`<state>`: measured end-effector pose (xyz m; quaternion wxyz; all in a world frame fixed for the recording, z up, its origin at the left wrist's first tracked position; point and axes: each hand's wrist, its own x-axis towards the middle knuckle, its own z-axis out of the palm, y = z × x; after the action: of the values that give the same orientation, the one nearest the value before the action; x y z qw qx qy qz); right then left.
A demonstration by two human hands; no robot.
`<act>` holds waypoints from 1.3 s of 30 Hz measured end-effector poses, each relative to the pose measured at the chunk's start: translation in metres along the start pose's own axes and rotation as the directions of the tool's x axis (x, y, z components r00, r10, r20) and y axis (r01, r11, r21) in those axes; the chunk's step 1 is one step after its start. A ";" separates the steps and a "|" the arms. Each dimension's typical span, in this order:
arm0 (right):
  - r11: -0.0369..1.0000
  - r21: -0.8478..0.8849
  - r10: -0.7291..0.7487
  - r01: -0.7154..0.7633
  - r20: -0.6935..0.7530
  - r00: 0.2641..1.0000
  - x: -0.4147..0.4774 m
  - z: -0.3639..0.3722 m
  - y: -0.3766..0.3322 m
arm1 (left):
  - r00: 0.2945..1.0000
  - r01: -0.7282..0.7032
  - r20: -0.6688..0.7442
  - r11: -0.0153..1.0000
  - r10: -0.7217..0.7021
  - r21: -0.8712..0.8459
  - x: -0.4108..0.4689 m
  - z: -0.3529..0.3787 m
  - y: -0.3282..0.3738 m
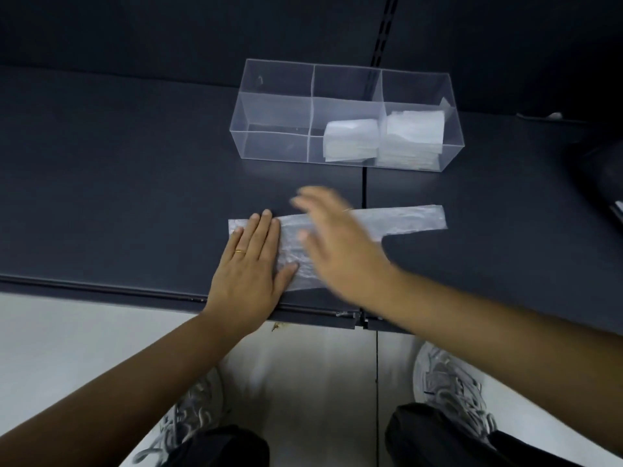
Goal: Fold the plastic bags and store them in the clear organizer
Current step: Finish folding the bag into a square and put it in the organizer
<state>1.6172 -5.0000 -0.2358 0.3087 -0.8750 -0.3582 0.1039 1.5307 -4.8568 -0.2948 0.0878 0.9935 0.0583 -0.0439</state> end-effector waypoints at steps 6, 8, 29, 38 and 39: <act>0.991 -0.129 -0.008 0.027 0.144 0.990 0.006 0.069 -0.021 | 0.996 -0.054 0.071 0.996 0.050 0.069 -0.007 -0.004 0.001; 0.966 -0.259 0.018 0.015 0.125 0.992 -0.001 0.066 -0.004 | 0.997 -0.058 0.053 0.995 0.054 0.080 -0.008 -0.003 -0.005; 0.909 -0.354 0.140 -0.220 -0.239 0.961 -0.060 -0.034 0.118 | 0.997 0.065 -0.042 0.996 -0.062 0.063 -0.023 -0.014 -0.046; 0.984 -0.179 -0.011 0.002 -0.047 0.999 -0.075 -0.023 0.091 | 0.949 -0.314 -0.057 0.931 0.309 -0.185 -0.027 -0.001 0.025; 0.984 -0.178 0.005 -0.010 -0.028 1.000 -0.073 -0.022 0.091 | 0.954 -0.300 -0.074 0.937 0.291 -0.180 -0.027 0.001 0.027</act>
<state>1.6247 -5.1111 -0.2775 0.2339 -0.9018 -0.3583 0.0605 1.5070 -4.8868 -0.2884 0.1860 0.9788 -0.0854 -0.0015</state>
